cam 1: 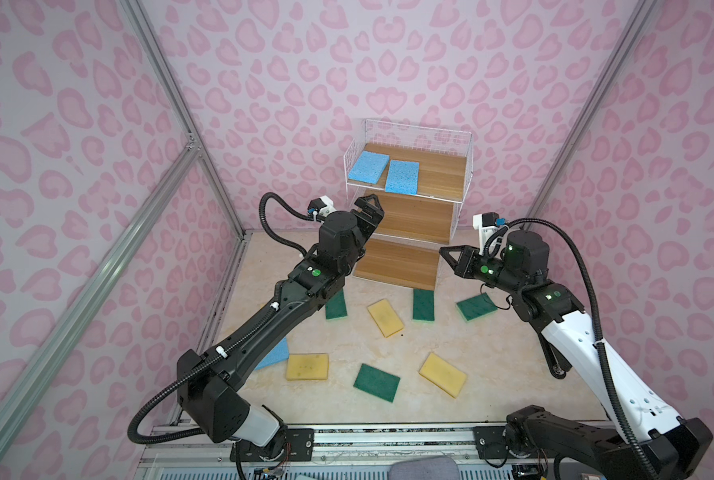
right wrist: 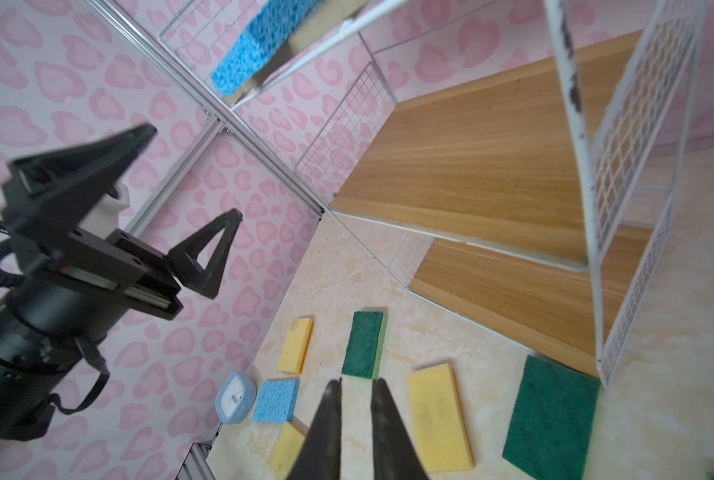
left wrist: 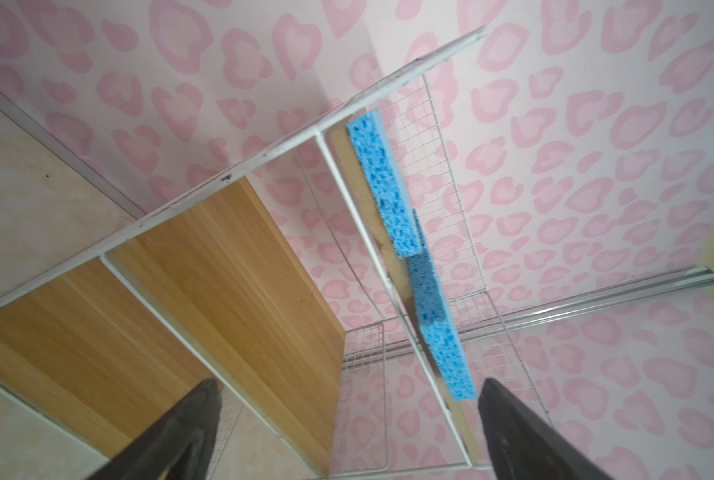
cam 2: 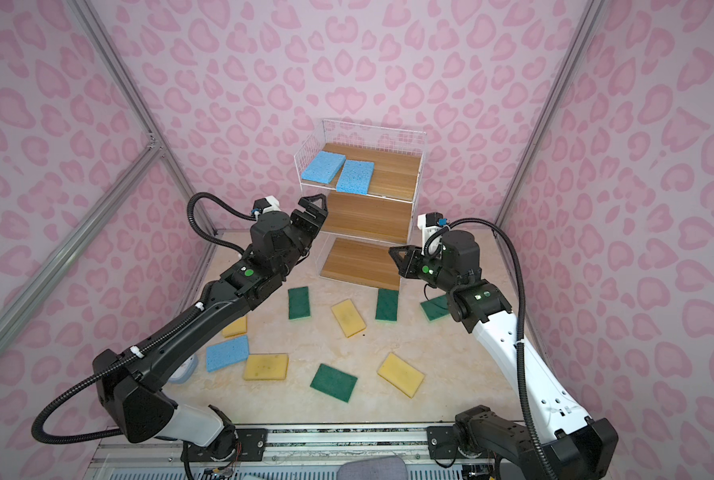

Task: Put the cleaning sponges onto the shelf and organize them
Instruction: 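Open the left gripper and withdraw it from the shelf, then reach the right gripper to the shelved blue sponges while the left gripper lowers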

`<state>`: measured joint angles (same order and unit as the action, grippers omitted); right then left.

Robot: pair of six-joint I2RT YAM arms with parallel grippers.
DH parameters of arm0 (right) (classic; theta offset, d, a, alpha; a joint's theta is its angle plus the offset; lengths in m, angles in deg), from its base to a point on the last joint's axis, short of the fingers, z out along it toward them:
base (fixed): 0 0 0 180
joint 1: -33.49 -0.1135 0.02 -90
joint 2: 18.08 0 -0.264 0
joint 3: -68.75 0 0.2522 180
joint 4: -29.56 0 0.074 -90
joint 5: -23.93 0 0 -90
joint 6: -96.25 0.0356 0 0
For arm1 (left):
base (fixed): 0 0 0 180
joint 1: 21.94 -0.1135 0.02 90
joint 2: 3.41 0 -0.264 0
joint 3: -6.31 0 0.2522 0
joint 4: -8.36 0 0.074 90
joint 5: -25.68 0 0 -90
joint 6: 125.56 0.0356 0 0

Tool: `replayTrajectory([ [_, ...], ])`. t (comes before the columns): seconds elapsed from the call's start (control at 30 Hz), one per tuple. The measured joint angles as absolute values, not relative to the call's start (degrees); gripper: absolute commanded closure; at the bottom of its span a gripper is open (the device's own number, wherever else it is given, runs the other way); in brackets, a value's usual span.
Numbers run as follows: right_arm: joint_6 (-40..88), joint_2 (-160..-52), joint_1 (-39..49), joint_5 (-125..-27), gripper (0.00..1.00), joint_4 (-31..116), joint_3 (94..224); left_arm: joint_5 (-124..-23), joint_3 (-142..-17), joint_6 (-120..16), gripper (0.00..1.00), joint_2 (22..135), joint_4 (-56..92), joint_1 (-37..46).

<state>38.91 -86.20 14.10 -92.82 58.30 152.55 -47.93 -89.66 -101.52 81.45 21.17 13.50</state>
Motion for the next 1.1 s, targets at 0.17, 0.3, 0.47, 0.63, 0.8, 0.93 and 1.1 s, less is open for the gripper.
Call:
replayTrajectory([
  [0.17,37.51,-92.21,12.08,-91.00,1.00,59.86,161.36,-57.01,-80.92,-98.28,0.20,76.42,22.19,9.33],
  [0.3,35.98,-97.61,10.51,-89.76,1.00,61.67,169.36,-57.70,-75.19,-94.41,0.21,70.43,23.44,8.47],
  [0.47,34.91,-103.27,9.35,-87.99,1.00,64.29,178.17,-56.07,-71.92,-90.41,0.21,65.31,23.83,7.95],
  [0.63,34.13,-107.68,9.16,-87.11,1.00,66.87,185.09,-54.91,-71.54,-86.68,0.20,63.72,24.60,7.77],
  [0.8,33.67,-112.10,9.11,-87.09,1.00,68.86,191.78,-54.75,-71.54,-84.05,0.18,63.48,26.81,7.67],
  [0.93,33.47,-115.42,9.11,-87.11,1.00,70.22,196.11,-54.80,-71.98,-82.15,0.17,63.44,28.90,7.64],
  [1.1,33.41,-118.37,9.13,-87.11,1.00,71.83,199.67,-54.89,-72.09,-81.19,0.16,62.74,30.06,7.53],
])
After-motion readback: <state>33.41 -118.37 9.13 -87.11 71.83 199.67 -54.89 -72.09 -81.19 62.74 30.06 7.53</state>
